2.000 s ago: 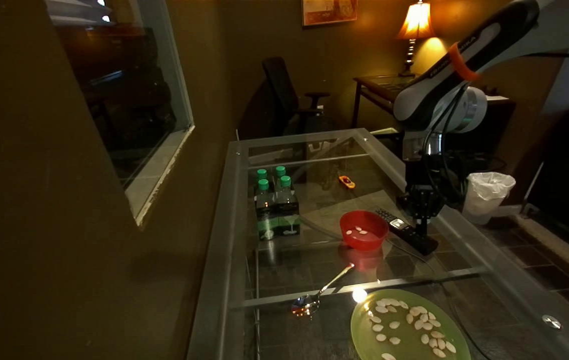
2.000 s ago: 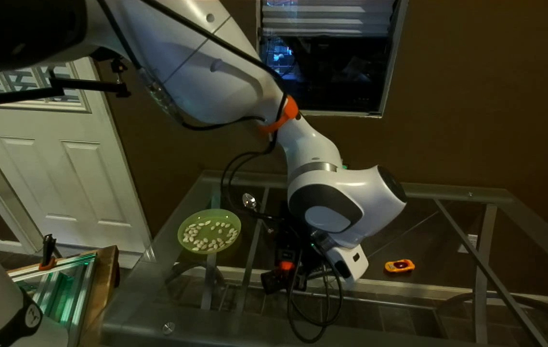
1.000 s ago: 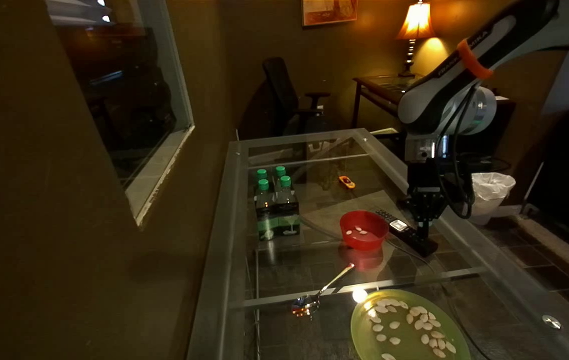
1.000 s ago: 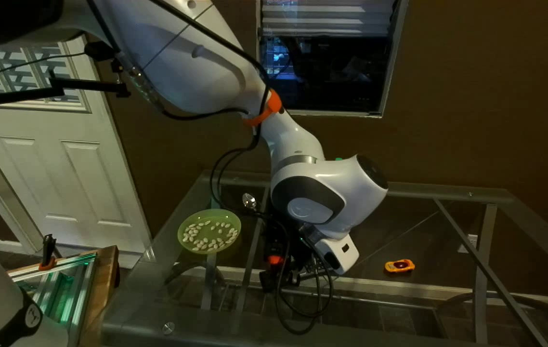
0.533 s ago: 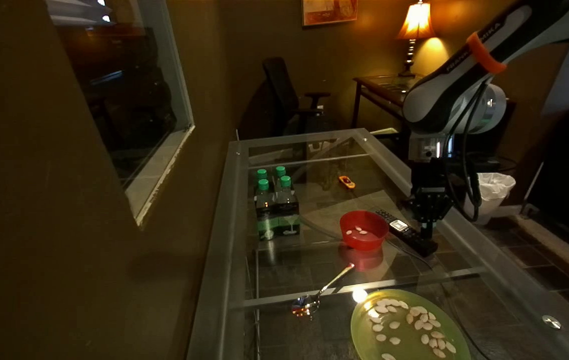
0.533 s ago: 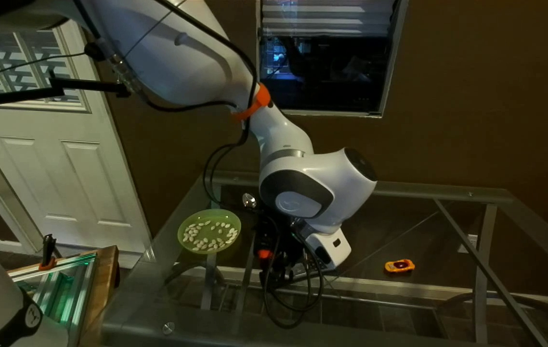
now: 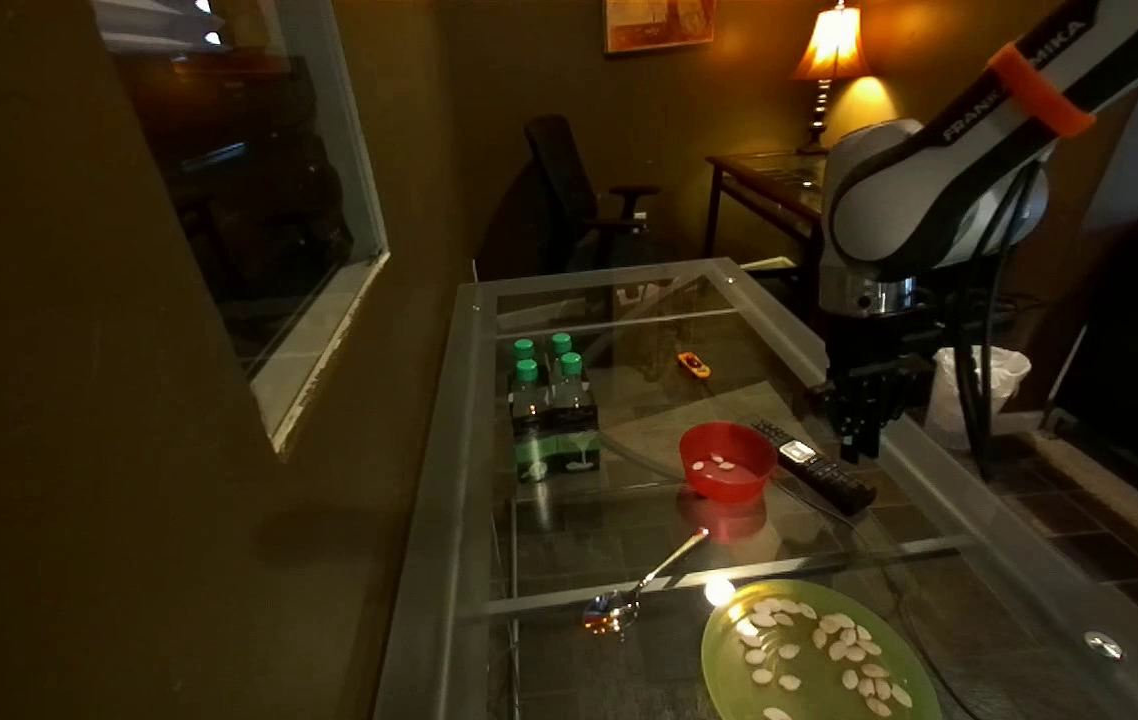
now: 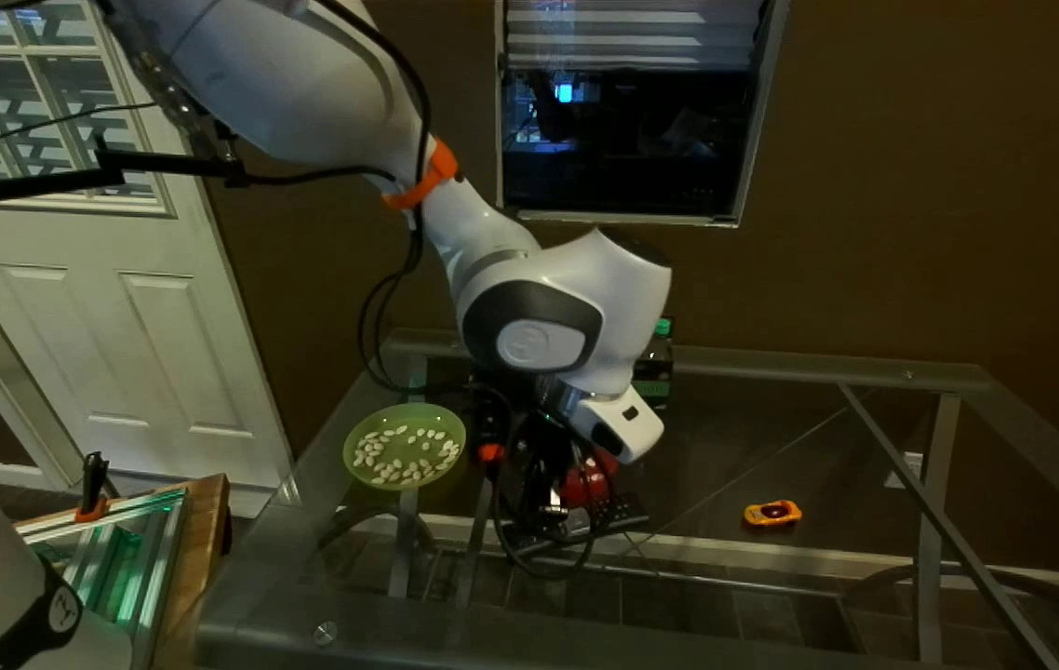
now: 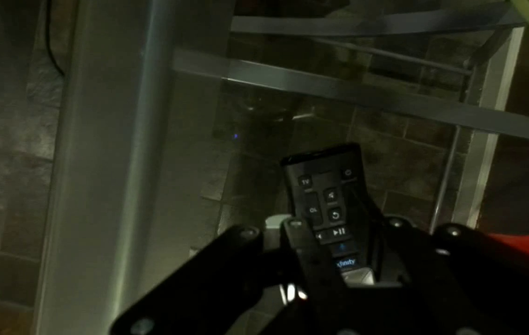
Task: Press one button on the remote
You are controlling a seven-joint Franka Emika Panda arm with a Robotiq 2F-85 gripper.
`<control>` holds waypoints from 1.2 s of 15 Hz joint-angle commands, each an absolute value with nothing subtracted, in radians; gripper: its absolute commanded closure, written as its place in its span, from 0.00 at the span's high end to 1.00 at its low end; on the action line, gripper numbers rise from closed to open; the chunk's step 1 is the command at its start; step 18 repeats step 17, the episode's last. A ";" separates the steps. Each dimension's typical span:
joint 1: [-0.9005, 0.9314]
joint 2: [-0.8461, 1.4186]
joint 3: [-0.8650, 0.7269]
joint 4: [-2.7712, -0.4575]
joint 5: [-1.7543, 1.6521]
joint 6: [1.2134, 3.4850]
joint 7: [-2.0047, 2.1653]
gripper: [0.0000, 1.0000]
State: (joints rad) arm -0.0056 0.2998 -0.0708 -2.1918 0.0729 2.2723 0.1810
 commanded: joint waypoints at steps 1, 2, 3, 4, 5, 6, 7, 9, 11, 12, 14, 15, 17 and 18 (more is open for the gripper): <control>0.073 0.091 -0.084 -2.363 -0.124 2.359 0.347 0.60; 0.083 0.049 -0.075 -2.390 -0.171 2.380 0.391 0.66; 0.091 0.011 -0.064 -2.412 -0.211 2.399 0.439 0.72; 0.095 -0.025 -0.050 -2.429 -0.244 2.400 0.478 0.80; 0.094 -0.062 -0.034 -2.449 -0.269 2.415 0.517 0.86; 0.090 -0.098 -0.015 -2.465 -0.279 2.409 0.538 0.94; 0.084 -0.129 0.002 -2.484 -0.281 2.424 0.555 0.98; 0.073 -0.175 0.031 -2.507 -0.263 2.429 0.540 1.00; 0.060 -0.114 0.044 -2.447 -0.239 2.395 0.514 1.00; 0.058 -0.116 0.047 -2.447 -0.239 2.394 0.514 1.00; 0.055 -0.107 0.046 -2.446 -0.240 2.394 0.514 1.00; 0.054 -0.103 0.046 -2.446 -0.240 2.394 0.514 1.00; 0.054 -0.100 0.045 -2.445 -0.240 2.394 0.514 1.00; 0.054 -0.100 0.045 -2.445 -0.240 2.394 0.514 1.00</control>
